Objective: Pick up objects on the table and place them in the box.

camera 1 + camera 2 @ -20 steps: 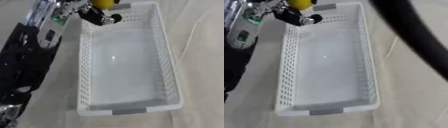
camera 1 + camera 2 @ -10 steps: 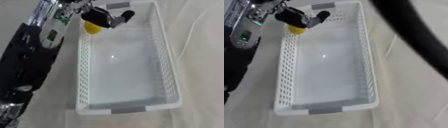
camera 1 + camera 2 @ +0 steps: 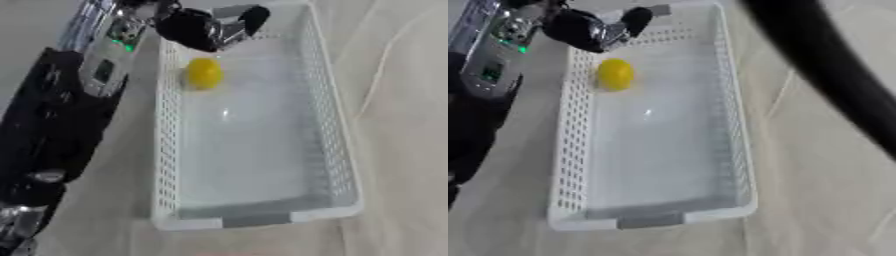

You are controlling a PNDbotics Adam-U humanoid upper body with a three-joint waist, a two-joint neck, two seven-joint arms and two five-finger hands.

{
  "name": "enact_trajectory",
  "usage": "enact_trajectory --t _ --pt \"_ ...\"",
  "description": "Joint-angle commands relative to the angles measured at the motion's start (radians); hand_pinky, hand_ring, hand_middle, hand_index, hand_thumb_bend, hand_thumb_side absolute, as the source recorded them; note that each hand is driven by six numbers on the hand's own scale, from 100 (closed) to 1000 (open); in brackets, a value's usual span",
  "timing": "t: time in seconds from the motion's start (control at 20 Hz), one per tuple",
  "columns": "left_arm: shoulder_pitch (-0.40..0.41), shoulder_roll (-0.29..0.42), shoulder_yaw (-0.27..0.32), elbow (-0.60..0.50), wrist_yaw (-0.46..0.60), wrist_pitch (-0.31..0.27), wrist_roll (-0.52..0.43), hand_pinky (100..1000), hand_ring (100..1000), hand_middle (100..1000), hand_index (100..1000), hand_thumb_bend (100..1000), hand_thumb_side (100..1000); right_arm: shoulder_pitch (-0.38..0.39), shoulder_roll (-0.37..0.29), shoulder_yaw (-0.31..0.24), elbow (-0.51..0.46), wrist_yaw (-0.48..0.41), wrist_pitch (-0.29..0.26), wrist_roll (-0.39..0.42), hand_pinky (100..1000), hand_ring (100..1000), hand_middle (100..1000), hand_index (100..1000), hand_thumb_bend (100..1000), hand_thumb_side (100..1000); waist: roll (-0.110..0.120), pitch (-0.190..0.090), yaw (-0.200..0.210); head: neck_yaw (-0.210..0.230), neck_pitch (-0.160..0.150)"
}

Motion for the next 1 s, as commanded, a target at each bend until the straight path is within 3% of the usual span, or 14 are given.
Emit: enact_trajectory --t 0.05,0.1,0.2,0.25,0.3,0.35,0.55,0.6,0.65,0.7,0.75,1.0 --pt "0.022 0.055 0.028 0.007 0.037 0.041 0.013 712 836 909 947 100 845 0.007 -0.006 -0.004 0.001 -0.005 -0.001 -0.002 469 583 677 719 100 870 -0.006 -0.01 0.003 -0.008 -0.007" --pt "0.047 0.081 0.033 0.021 0.072 0.061 0.013 702 832 907 944 100 834 0.006 -0.005 -0.005 0.0 -0.007 -0.003 -0.002 469 583 677 719 100 870 -0.005 -0.009 0.004 -0.014 -0.01" --pt "0.1 0.131 0.038 0.02 0.155 0.095 0.009 607 766 855 891 100 710 0.004 -0.002 -0.006 -0.002 -0.011 -0.003 -0.003 470 583 678 719 100 871 -0.005 -0.005 0.008 -0.023 -0.015" --pt "0.146 0.164 0.066 0.021 0.207 0.116 0.024 526 709 817 855 100 674 0.002 0.002 -0.007 -0.001 -0.014 -0.003 -0.004 470 583 678 719 100 871 -0.006 -0.002 0.014 -0.03 -0.019" --pt "0.183 0.191 0.088 0.016 0.253 0.126 0.046 526 709 817 855 100 674 0.001 0.004 -0.008 0.0 -0.017 -0.003 -0.005 470 583 678 719 100 871 -0.006 0.0 0.015 -0.033 -0.022" --pt "0.229 0.213 0.117 0.011 0.302 0.136 0.077 462 673 789 838 100 706 0.0 0.006 -0.008 0.001 -0.02 -0.003 -0.007 469 583 678 719 100 871 -0.008 0.003 0.018 -0.039 -0.028" --pt "0.416 0.276 0.224 -0.07 0.459 0.168 0.211 577 745 813 861 100 875 -0.008 0.016 -0.006 0.009 -0.03 -0.005 -0.014 469 583 679 718 100 870 -0.016 0.014 0.027 -0.055 -0.042" --pt "0.453 0.283 0.243 -0.095 0.484 0.172 0.23 573 742 811 859 100 869 -0.009 0.017 -0.005 0.012 -0.032 -0.006 -0.016 469 583 679 718 100 870 -0.017 0.016 0.029 -0.057 -0.044" --pt "0.491 0.279 0.264 -0.119 0.519 0.176 0.249 588 761 824 874 100 923 -0.01 0.019 -0.004 0.016 -0.035 -0.006 -0.018 469 583 680 719 100 870 -0.018 0.018 0.034 -0.058 -0.045" --pt "0.524 0.272 0.281 -0.145 0.56 0.177 0.266 589 759 823 872 100 912 -0.011 0.021 -0.003 0.019 -0.038 -0.006 -0.02 469 583 680 719 100 870 -0.019 0.02 0.037 -0.058 -0.046" --pt "0.55 0.259 0.298 -0.168 0.603 0.178 0.281 579 763 826 878 155 963 -0.012 0.022 -0.002 0.022 -0.041 -0.006 -0.021 469 583 680 719 100 871 -0.021 0.021 0.039 -0.057 -0.047" --pt "0.687 0.116 0.394 -0.32 0.804 0.137 0.353 570 761 820 874 233 970 -0.015 0.03 0.002 0.035 -0.057 -0.012 -0.028 469 583 680 719 100 871 -0.026 0.023 0.053 -0.066 -0.053"
